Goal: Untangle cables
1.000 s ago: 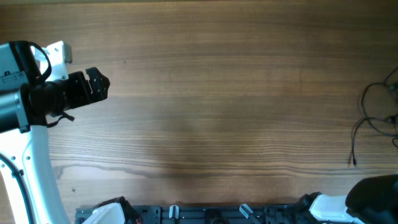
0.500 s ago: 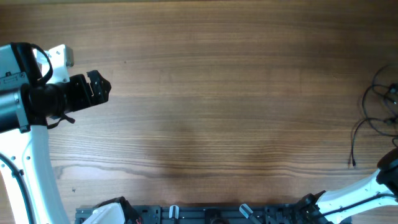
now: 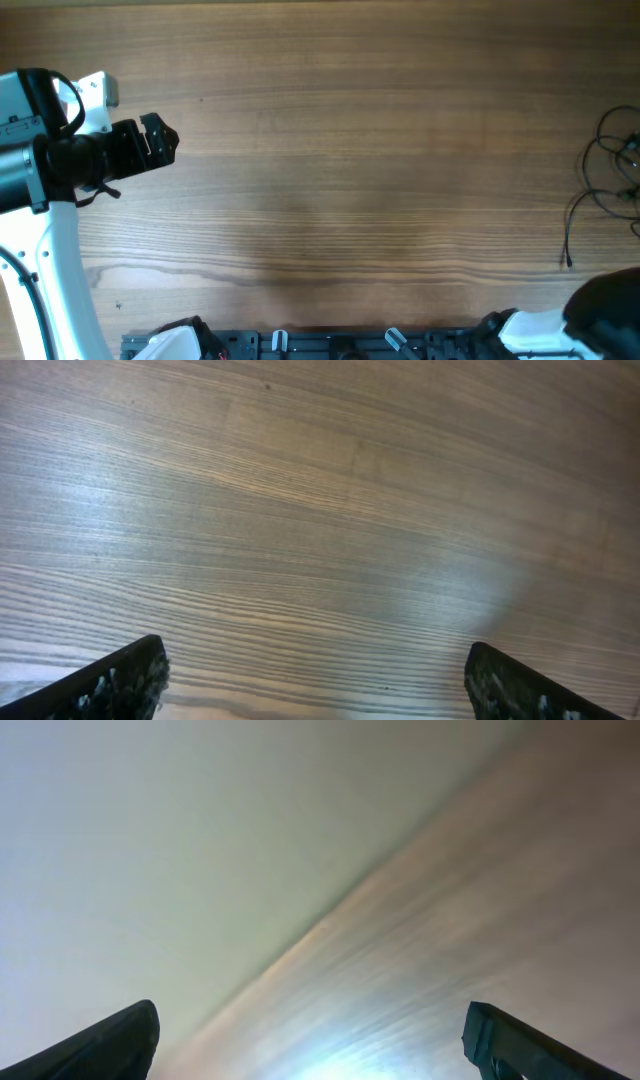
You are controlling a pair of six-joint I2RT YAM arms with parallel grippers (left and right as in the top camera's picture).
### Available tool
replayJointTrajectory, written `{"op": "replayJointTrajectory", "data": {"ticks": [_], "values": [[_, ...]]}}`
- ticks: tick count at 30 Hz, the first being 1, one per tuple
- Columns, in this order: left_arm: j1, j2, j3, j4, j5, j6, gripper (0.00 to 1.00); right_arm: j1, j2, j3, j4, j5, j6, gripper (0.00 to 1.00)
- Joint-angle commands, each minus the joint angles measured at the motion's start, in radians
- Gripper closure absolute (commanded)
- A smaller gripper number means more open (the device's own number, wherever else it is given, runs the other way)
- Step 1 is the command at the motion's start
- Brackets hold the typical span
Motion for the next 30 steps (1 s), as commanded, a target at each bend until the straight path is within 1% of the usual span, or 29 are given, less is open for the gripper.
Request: {"op": "replayJointTrajectory", "data": {"ticks": [1,2,3,5,6,7,8,9,10,12,16,21,23,24,25,26,27,28,29,30], "values": [[-0.001,0.001,0.003,-0.011,0.013,0.024,0.02,0.191,-0.101,0.008,-0.075,0.070,-0.286,0.00],[-0.001,0.001,0.003,-0.013,0.013,0.023,0.02,0.306,-0.127,0.008,-0.137,0.142,-0.375,0.00],[-0.001,0.001,0.003,-0.012,0.013,0.024,0.02,0.388,-0.142,0.008,-0.186,0.211,-0.428,0.00],[-0.001,0.001,0.003,-0.010,0.013,0.024,0.02,0.526,-0.166,0.008,-0.265,0.314,-0.494,0.00],[-0.001,0.001,0.003,-0.011,0.014,0.024,0.02,0.590,-0.181,0.008,-0.303,0.351,-0.499,0.00],[-0.005,0.001,0.003,-0.017,0.030,0.050,0.01,0.649,-0.201,0.008,-0.338,0.372,-0.499,0.00],[-0.014,-0.002,0.003,-0.026,0.059,0.078,0.00,0.681,-0.222,0.008,-0.365,0.371,-0.499,0.00],[-0.023,-0.005,0.003,-0.027,0.058,0.079,0.00,0.707,-0.248,0.008,-0.389,0.372,-0.499,0.00],[-0.038,-0.018,0.003,-0.022,0.058,0.079,0.00,0.737,-0.302,0.008,-0.425,0.431,-0.498,0.01],[-0.050,-0.048,0.003,-0.018,0.058,0.079,0.00,0.762,-0.391,0.008,-0.468,0.510,-0.498,0.00],[-0.062,-0.152,0.003,-0.019,0.058,0.078,0.00,0.762,-0.612,-0.021,-0.529,0.500,-0.495,0.00],[-0.062,-0.322,0.002,-0.019,0.051,0.075,0.00,0.762,-0.954,-0.160,-0.613,0.517,-0.460,0.00],[-0.062,-0.382,-0.003,-0.023,0.050,0.076,0.00,0.762,-1.095,-0.212,-0.659,0.586,-0.401,0.00],[-0.062,-0.407,-0.006,-0.026,0.050,0.076,0.00,0.761,-1.167,-0.224,-0.709,0.620,-0.372,0.00],[-0.062,-0.419,-0.006,-0.027,0.050,0.075,0.00,0.761,-1.209,-0.229,-0.746,0.649,-0.331,0.00],[-0.062,-0.425,-0.007,-0.027,0.050,0.075,0.00,0.761,-1.240,-0.234,-0.773,0.669,-0.280,0.00],[-0.062,-0.429,-0.007,-0.031,0.050,0.075,0.00,0.761,-1.271,-0.251,-0.800,0.674,-0.183,0.00],[-0.062,-0.428,-0.007,-0.036,0.051,0.075,0.00,0.761,-1.275,-0.267,-0.807,0.678,-0.163,0.00],[-0.062,-0.426,-0.007,-0.037,0.053,0.075,0.00,0.761,-1.274,-0.298,-0.853,0.663,-0.147,0.00],[-0.062,-0.427,-0.007,-0.037,0.058,0.075,0.00,0.761,-1.274,-0.351,-0.916,0.603,-0.146,0.00]]}}
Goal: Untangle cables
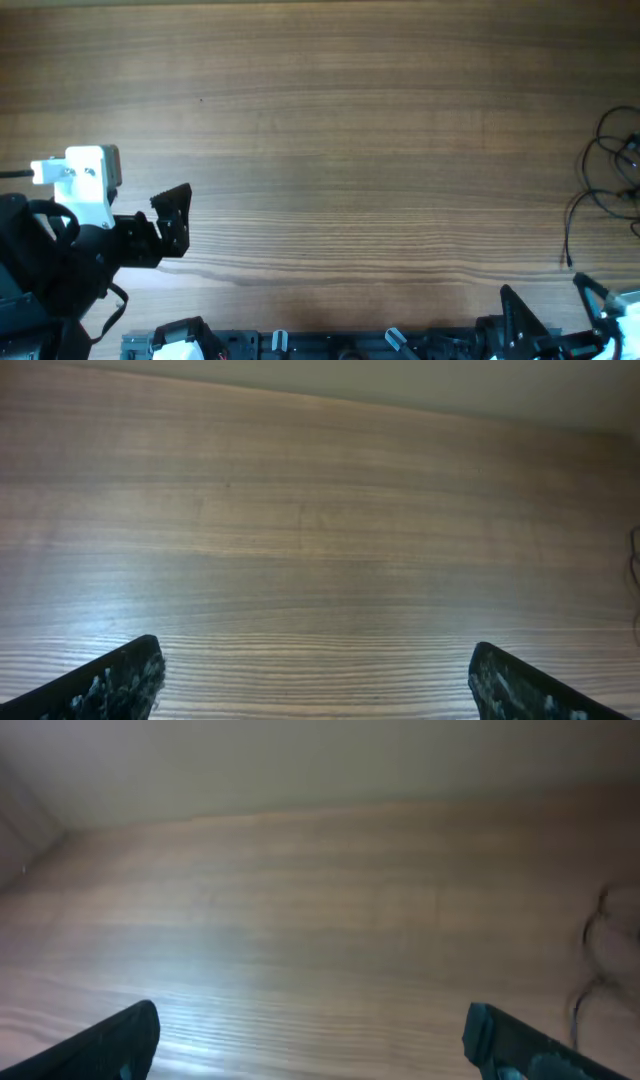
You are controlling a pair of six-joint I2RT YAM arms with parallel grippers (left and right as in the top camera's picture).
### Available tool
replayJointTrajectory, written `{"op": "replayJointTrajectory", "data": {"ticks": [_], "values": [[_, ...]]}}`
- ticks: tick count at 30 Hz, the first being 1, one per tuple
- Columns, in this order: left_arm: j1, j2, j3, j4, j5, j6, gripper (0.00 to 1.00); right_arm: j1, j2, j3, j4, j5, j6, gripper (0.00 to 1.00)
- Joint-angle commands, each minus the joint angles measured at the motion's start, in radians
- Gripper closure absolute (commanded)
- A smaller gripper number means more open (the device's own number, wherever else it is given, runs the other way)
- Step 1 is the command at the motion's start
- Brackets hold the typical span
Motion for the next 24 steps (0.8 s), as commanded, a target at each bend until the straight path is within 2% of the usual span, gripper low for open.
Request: {"op": "replayJointTrajectory", "data": {"ticks": [1,3,5,9,15,19,21,22,24], "values": [[-0.005,0.004,-0.006,0.000,0.020,0.012,0.00,0.002,-0.008,-0.135,-0.098,-0.079,0.092,0.00],[-0.005,0.003,-0.006,0.000,0.021,0.012,0.00,0.002,-0.008,-0.275,-0.002,-0.294,0.025,0.00],[-0.005,0.003,-0.006,-0.002,0.021,0.012,0.00,0.002,-0.008,-0.396,0.193,-0.363,0.011,0.00],[-0.005,0.003,-0.006,0.000,0.020,0.012,0.00,0.002,-0.008,-0.483,0.585,-0.249,-0.014,0.00],[-0.005,0.004,-0.006,0.008,0.020,0.012,0.00,0.002,-0.008,-0.484,0.732,0.022,0.012,0.00],[-0.005,0.004,-0.006,0.007,0.020,0.012,0.00,0.002,-0.005,-0.572,1.025,0.195,-0.042,0.00],[-0.005,0.004,-0.006,0.007,0.020,0.012,0.00,0.002,0.011,-0.636,1.058,0.180,0.051,0.00],[-0.005,0.004,-0.006,0.008,0.020,0.012,0.00,0.002,0.029,-0.666,1.013,0.106,0.118,0.00],[-0.005,0.004,-0.006,0.011,0.020,0.012,0.00,0.002,0.036,-0.723,1.017,0.093,0.107,0.00]]}}
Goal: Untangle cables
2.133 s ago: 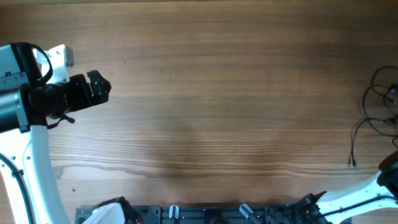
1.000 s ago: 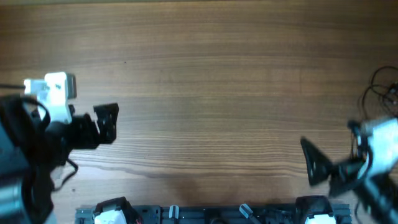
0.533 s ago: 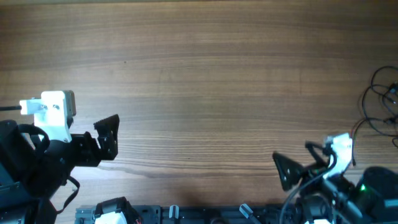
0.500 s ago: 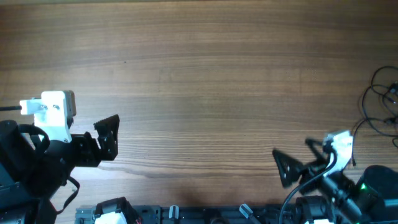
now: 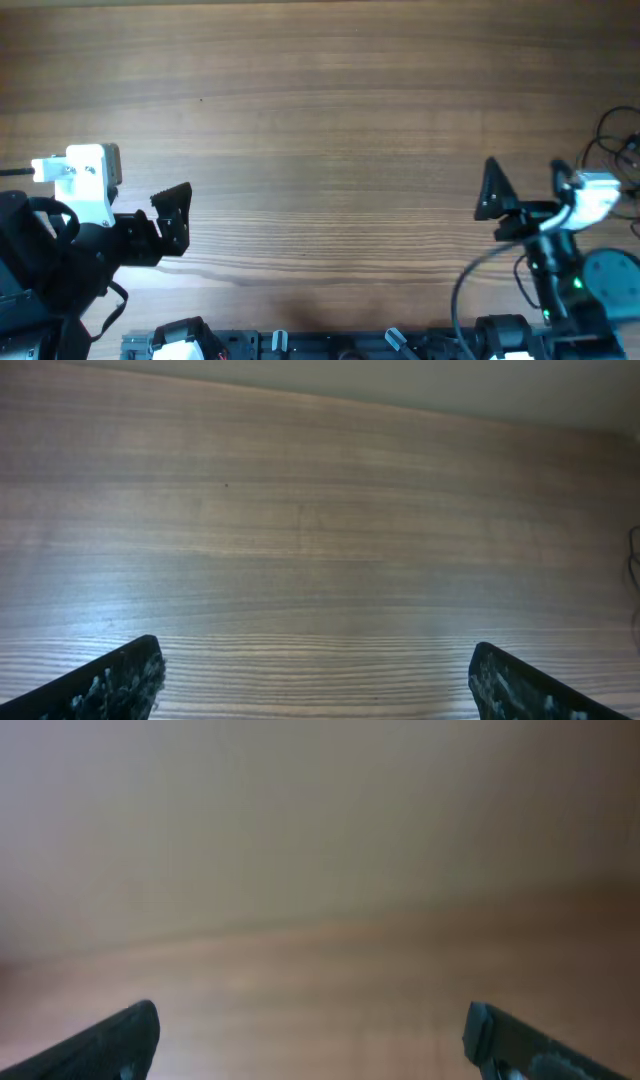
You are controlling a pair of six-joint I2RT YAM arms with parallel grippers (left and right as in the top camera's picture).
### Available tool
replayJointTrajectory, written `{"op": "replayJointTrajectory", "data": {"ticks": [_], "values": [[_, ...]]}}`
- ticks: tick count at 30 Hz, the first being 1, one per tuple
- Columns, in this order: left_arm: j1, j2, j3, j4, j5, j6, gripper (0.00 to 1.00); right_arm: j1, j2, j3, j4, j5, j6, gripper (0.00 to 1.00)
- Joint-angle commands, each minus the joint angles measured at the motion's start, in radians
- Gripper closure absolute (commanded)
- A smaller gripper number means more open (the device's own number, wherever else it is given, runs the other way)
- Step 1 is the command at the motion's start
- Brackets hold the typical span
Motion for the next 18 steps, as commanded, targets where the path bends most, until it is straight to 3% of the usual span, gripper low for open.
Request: {"op": "replayJointTrajectory", "data": {"ticks": [1,6,8,12,18], "values": [[-0.005,-0.001,-0.003,0.008,0.016,0.012,0.00,0.002,0.016,-0.090,0.042,-0.019,0.028,0.00],[-0.005,-0.001,-0.003,0.007,0.016,0.012,0.00,0.002,0.015,-0.336,0.413,-0.056,-0.038,0.00],[-0.005,-0.001,-0.003,0.007,0.016,0.012,0.00,0.002,0.015,-0.380,0.499,-0.057,-0.140,0.00],[-0.005,-0.001,-0.003,0.007,0.016,0.013,0.00,0.002,0.014,-0.487,0.709,-0.056,-0.158,0.01],[-0.005,-0.001,-0.003,0.007,0.016,0.013,0.00,0.002,0.014,-0.561,0.703,-0.064,-0.159,0.00]]}}
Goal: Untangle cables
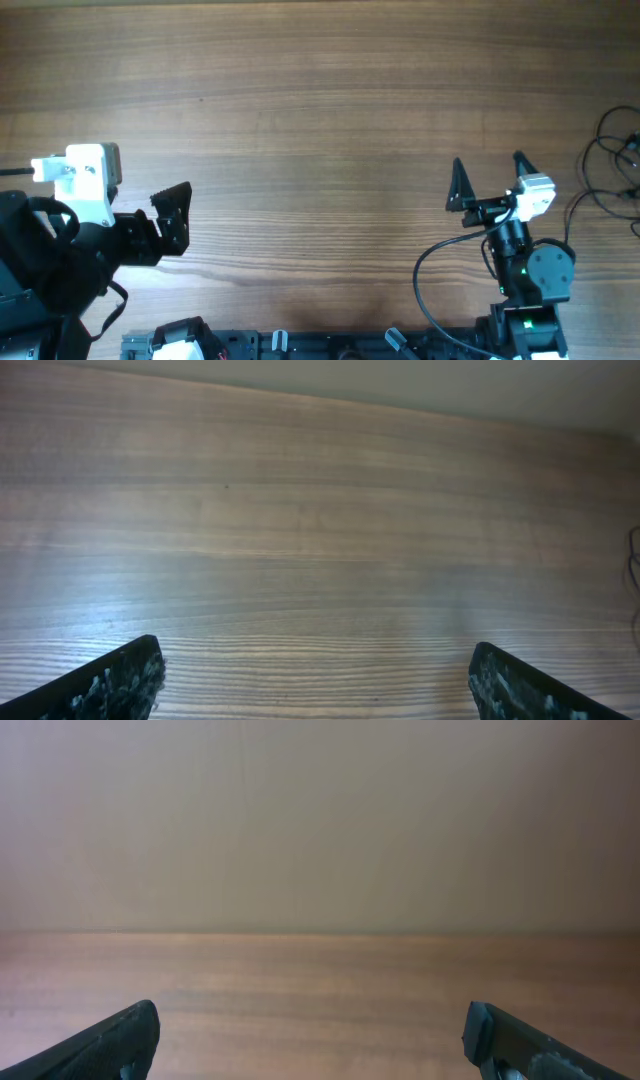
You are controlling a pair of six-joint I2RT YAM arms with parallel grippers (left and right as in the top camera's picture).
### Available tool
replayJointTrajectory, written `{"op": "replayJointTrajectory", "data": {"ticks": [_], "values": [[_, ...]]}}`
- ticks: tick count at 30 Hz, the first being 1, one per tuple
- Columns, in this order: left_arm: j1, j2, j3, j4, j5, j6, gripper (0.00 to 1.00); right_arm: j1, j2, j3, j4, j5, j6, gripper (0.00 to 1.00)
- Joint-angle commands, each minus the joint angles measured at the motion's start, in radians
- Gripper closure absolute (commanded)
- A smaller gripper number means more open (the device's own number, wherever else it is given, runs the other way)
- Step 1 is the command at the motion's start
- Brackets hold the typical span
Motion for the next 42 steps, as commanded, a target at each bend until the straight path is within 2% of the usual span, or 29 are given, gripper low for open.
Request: {"op": "replayJointTrajectory", "data": {"ticks": [1,5,8,13,24,33,42], "values": [[-0.005,-0.001,-0.003,0.003,0.016,0.013,0.00,0.002,-0.002,-0.027,-0.038,-0.016,-0.021,0.00],[-0.005,-0.001,-0.003,0.003,0.016,0.013,0.00,0.002,-0.002,-0.133,-0.035,-0.015,-0.002,0.00],[-0.005,-0.001,-0.003,0.003,0.016,0.013,0.00,0.002,0.000,-0.138,-0.054,-0.014,0.008,0.00],[-0.005,-0.001,-0.003,0.003,0.016,0.013,0.00,0.002,0.005,-0.138,-0.282,-0.010,0.007,0.00],[-0.005,-0.001,-0.003,-0.005,0.016,0.012,0.00,0.001,0.004,-0.137,-0.285,-0.011,0.008,0.00],[-0.005,-0.001,-0.003,0.003,0.016,0.012,0.00,-0.047,-0.383,-0.137,-0.285,-0.011,0.008,0.00],[-0.005,-0.001,-0.003,0.004,0.054,0.020,0.00,-0.051,-0.390,-0.137,-0.285,-0.011,0.008,0.00]]}}
